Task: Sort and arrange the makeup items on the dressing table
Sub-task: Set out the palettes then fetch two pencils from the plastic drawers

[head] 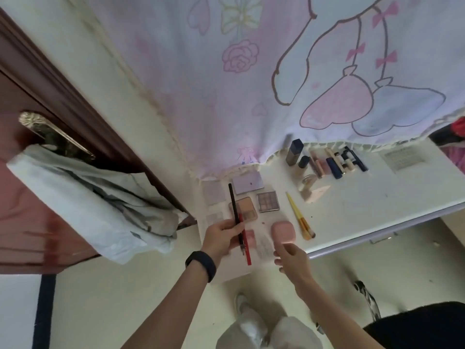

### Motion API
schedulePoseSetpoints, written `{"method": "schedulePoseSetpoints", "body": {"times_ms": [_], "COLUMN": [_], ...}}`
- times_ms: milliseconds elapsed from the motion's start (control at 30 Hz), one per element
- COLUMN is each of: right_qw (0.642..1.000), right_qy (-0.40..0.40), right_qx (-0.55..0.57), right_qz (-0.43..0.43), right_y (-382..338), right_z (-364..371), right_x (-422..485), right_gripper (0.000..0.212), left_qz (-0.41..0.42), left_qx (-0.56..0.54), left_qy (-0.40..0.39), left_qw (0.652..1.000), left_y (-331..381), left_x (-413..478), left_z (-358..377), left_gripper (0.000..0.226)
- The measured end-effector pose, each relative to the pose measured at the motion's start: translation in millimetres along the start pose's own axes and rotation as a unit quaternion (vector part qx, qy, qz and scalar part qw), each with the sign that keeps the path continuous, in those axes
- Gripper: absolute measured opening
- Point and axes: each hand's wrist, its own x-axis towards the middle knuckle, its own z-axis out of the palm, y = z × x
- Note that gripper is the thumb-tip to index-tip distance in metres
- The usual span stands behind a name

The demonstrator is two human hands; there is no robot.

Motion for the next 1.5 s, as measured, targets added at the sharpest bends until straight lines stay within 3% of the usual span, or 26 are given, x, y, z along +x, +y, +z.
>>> {"method": "schedulePoseSetpoints", "body": {"times_ms": [67, 167, 267, 467, 567, 767, 867, 1000, 1067, 1133, 1500], "right_qw": [0.996, 0.99, 0.991, 0.989, 0.987, 0.99, 0.994, 0.992, 0.986, 0.979, 0.959], "right_qy": [-0.077, -0.115, -0.075, 0.011, 0.005, -0.042, -0.019, 0.02, 0.005, -0.014, 0.003], "right_qx": [0.023, 0.007, 0.008, 0.085, 0.125, 0.097, 0.053, -0.085, -0.136, -0.176, -0.26], "right_qz": [-0.023, -0.076, -0.111, -0.12, -0.104, -0.093, -0.09, -0.088, -0.097, -0.106, -0.113], "right_y": [-17, -36, -45, -51, -54, -65, -70, -80, -89, -96, -110], "right_z": [-19, -45, -69, -123, -150, -216, -252, -287, -289, -284, -259], "right_x": [-15, -31, -37, -25, -8, 52, 96, 163, 192, 216, 277], "right_gripper": [0.025, 0.019, 0.009, 0.013, 0.012, 0.011, 0.01, 0.009, 0.015, 0.019, 0.019], "left_qz": [0.002, 0.002, -0.014, -0.002, 0.015, 0.026, 0.018, 0.034, 0.04, 0.044, 0.044], "left_qx": [-0.018, -0.006, 0.012, 0.054, 0.075, 0.133, 0.179, 0.277, 0.33, 0.381, 0.554], "left_qy": [-0.024, -0.059, -0.099, -0.154, -0.163, -0.125, -0.105, -0.043, -0.012, 0.011, 0.014], "left_qw": [1.0, 0.998, 0.995, 0.987, 0.984, 0.983, 0.978, 0.959, 0.943, 0.924, 0.831], "left_y": [5, 13, 23, 36, 35, 37, 41, 41, 41, 41, 54], "left_x": [4, 7, 6, 10, 16, 53, 75, 106, 118, 129, 185], "left_z": [18, 55, 96, 174, 212, 283, 325, 361, 366, 368, 377], "left_gripper": [0.017, 0.017, 0.022, 0.015, 0.013, 0.017, 0.008, 0.009, 0.029, 0.035, 0.054]}}
